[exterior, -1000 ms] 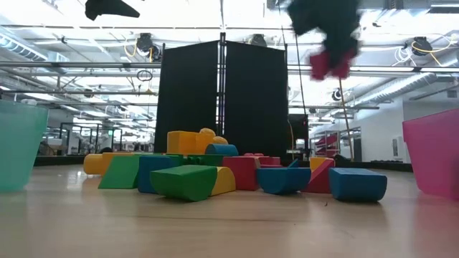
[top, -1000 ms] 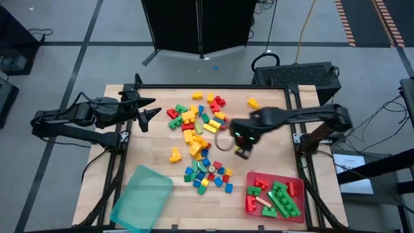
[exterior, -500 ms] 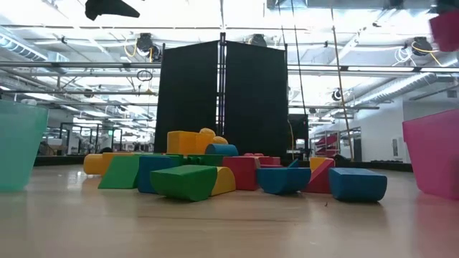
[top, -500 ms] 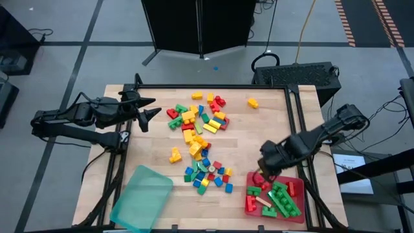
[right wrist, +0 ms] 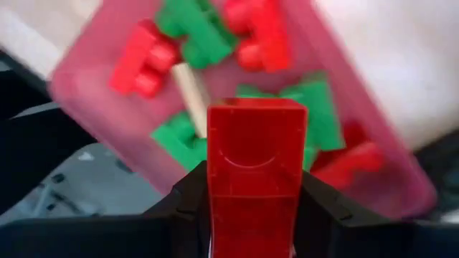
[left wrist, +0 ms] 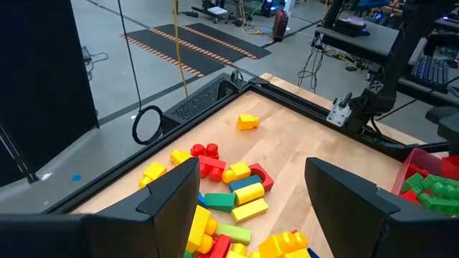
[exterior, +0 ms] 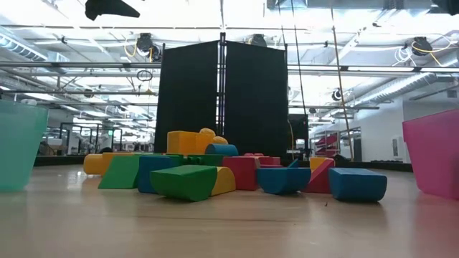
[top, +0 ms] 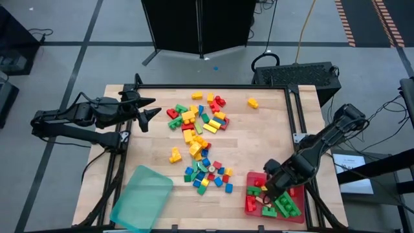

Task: Sort blocks by size
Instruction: Put the 2-stud red game piece into the pink bin

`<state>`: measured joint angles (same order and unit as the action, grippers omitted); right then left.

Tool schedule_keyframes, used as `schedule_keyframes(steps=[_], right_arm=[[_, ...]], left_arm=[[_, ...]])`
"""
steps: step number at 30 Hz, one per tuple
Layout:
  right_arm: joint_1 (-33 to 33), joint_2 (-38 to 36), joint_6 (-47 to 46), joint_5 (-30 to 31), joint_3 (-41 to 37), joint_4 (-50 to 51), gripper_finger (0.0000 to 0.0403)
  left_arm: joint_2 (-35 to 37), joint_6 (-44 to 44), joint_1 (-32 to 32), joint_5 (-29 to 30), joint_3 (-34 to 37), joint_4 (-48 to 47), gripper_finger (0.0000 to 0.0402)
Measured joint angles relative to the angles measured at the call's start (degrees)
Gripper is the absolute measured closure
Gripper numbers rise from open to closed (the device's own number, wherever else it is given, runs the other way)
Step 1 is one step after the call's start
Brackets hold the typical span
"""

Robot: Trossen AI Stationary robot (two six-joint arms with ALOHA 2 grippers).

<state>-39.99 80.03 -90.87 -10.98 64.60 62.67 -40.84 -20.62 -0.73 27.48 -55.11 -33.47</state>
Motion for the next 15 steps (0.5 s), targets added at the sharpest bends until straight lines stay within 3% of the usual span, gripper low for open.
schedule_keyframes(steps=[8, 15], right_arm=[[-0.2, 0.0, -1.5, 0.1, -5.3, -8.4, 0.0276], [-0.2, 0.0, -1.5, 0.1, -5.6, -13.4, 0.0148]], left_arm=[[0.0, 0.0, 0.0, 0.0, 0.0, 0.0, 0.0146], [0.0, 0.0, 0.0, 0.0, 0.0, 0.0, 0.0146]])
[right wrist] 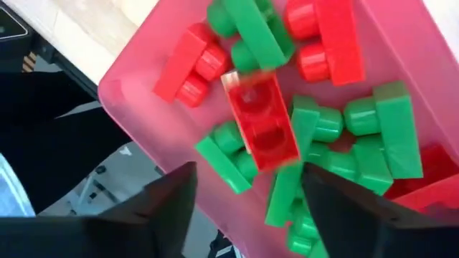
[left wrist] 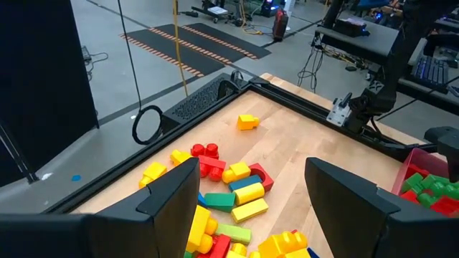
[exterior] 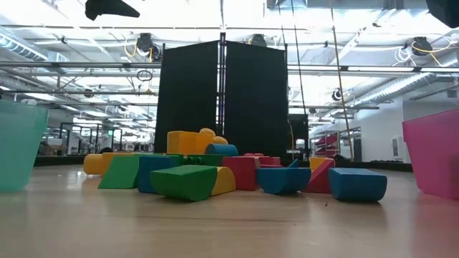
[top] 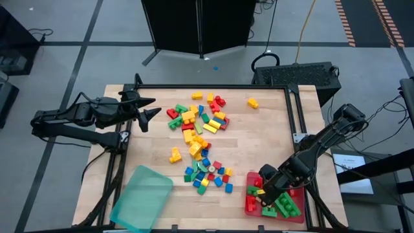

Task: Sort blocks by size
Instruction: Put the 2-stud red game piece into the pink bin, then put the red arc block into the pink bin

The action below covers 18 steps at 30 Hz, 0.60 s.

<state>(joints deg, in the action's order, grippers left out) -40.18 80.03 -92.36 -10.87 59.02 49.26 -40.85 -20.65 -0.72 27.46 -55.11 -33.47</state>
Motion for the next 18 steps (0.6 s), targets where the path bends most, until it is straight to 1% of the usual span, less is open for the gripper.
schedule_keyframes(steps=[2, 4, 7, 10, 14, 18], right_arm=[[0.0, 0.0, -0.1, 0.0, 0.0, 0.1, 0.0129], [0.0, 0.0, -0.2, 0.0, 0.0, 0.2, 0.0121], [1.0, 0.0, 0.1, 0.1, 0.0, -0.8, 0.0121], [3.3, 0.0, 2.7, 1.7, 0.0, -3.0, 0.0128], [8.2, 0.0, 8.7, 5.7, 0.0, -4.1, 0.0135], [15.8, 0.0, 16.6, 10.8, 0.0, -4.1, 0.0135]], left_arm=[[0.0, 0.0, 0.0, 0.0, 0.0, 0.0, 0.0146], [0.0, 0.0, 0.0, 0.0, 0.0, 0.0, 0.0146], [0.0, 0.0, 0.0, 0.0, 0.0, 0.0, 0.0146], [0.0, 0.0, 0.0, 0.0, 0.0, 0.0, 0.0146], [0.0, 0.0, 0.0, 0.0, 0.0, 0.0, 0.0146], [0.0, 0.0, 0.0, 0.0, 0.0, 0.0, 0.0146]])
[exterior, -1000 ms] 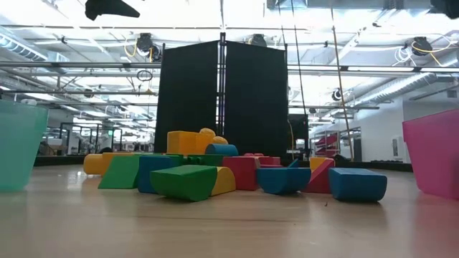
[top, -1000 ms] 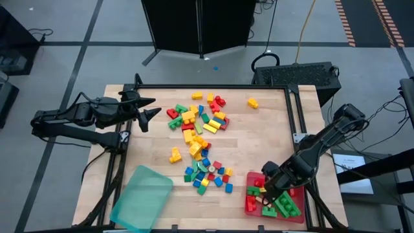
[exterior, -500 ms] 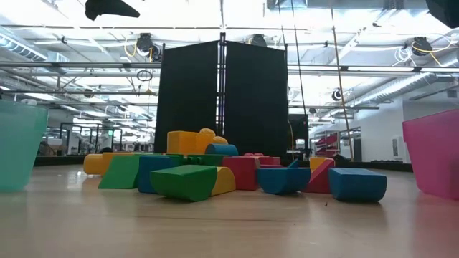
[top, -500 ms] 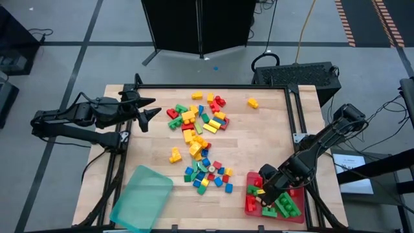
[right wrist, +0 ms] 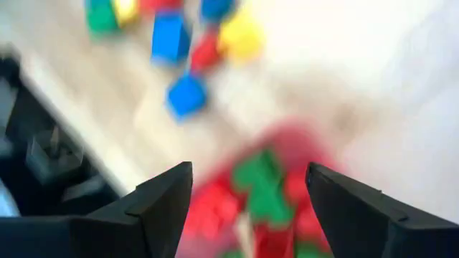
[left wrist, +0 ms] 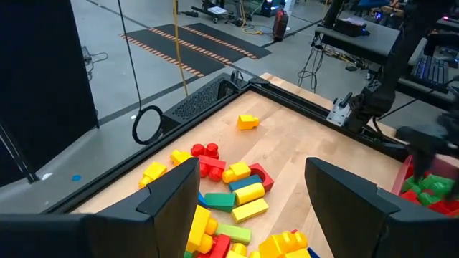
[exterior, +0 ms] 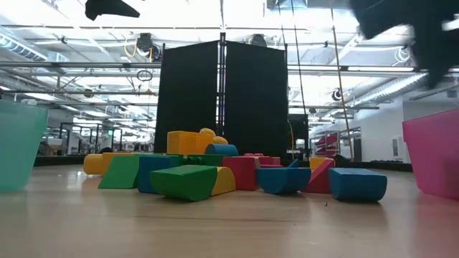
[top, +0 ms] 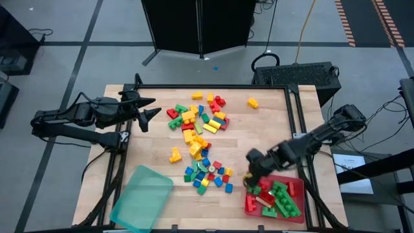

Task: Sort blocks by size
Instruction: Put the red arc block into the pink bin

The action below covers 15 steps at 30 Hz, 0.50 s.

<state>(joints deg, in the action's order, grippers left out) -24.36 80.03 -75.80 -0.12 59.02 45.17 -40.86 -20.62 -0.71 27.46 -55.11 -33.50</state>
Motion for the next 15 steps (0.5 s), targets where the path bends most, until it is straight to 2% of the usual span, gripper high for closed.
schedule_keyframes(steps=[4, 8, 12, 15], right_arm=[[9.4, 0.0, 2.6, 4.8, 0.0, 1.4, 0.0135], [19.2, 0.0, -1.0, 9.0, 0.0, 1.1, 0.0135], [26.5, 0.4, -1.7, 13.1, 0.0, -3.9, 0.0135], [30.5, 2.2, -1.1, 13.7, 0.0, -8.4, 0.0135]], left_arm=[[0.0, 0.0, 0.0, 0.0, 0.0, 0.0, 0.0146], [0.0, 0.0, 0.0, 0.0, 0.0, 0.0, 0.0146], [0.0, 0.0, 0.0, 0.0, 0.0, 0.0, 0.0146], [0.0, 0.0, 0.0, 0.0, 0.0, 0.0, 0.0146]])
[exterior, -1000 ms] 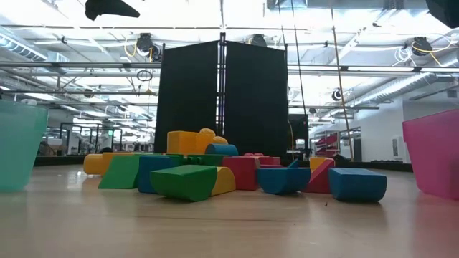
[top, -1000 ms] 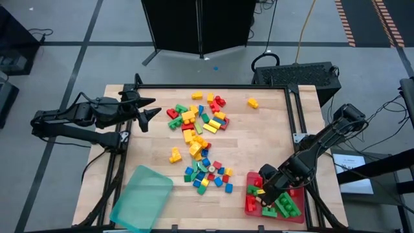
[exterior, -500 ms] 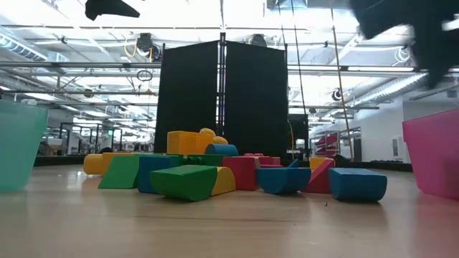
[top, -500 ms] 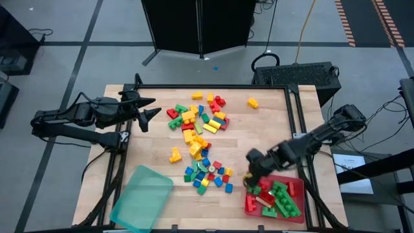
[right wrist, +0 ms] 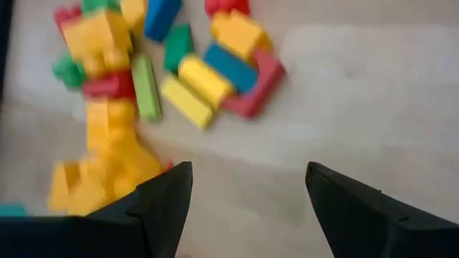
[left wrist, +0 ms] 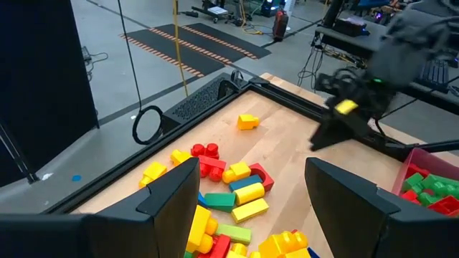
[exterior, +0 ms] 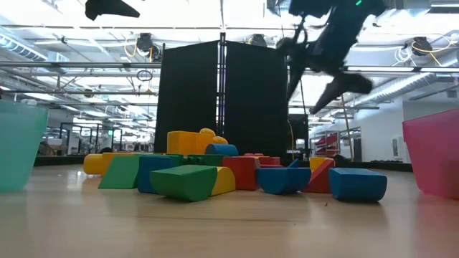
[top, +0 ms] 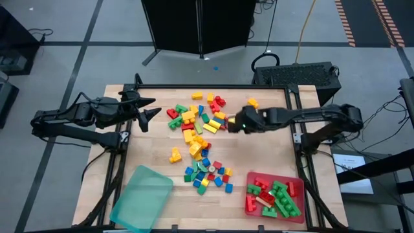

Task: Sort blocks by size
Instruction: Put the red arc block into the pink bin

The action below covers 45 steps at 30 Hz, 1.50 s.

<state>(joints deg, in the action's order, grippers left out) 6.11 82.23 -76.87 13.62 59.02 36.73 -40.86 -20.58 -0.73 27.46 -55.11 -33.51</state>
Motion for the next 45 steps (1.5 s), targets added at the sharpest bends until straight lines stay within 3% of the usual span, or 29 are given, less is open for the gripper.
schedule_keyframes(steps=[8, 21, 27, 36, 45], right_arm=[[4.6, 10.8, 2.6, -3.4, 0.0, -14.0, 0.0135], [9.1, 22.6, 0.1, -6.1, 1.6, -18.5, 0.0142], [11.7, 26.3, -0.1, -7.2, 5.4, -15.8, 0.0206], [11.4, 27.6, 2.6, -9.1, 7.6, -9.3, 0.0377], [8.8, 21.0, 2.6, -8.4, 8.2, -0.4, 0.0387]], left_arm=[[0.0, 0.0, 0.0, 0.0, 0.0, 0.0, 0.0146], [0.0, 0.0, 0.0, 0.0, 0.0, 0.0, 0.0146], [0.0, 0.0, 0.0, 0.0, 0.0, 0.0, 0.0146], [0.0, 0.0, 0.0, -0.1, 0.0, 0.0, 0.0146], [0.0, 0.2, 0.0, 0.0, 0.0, 0.0, 0.0146]])
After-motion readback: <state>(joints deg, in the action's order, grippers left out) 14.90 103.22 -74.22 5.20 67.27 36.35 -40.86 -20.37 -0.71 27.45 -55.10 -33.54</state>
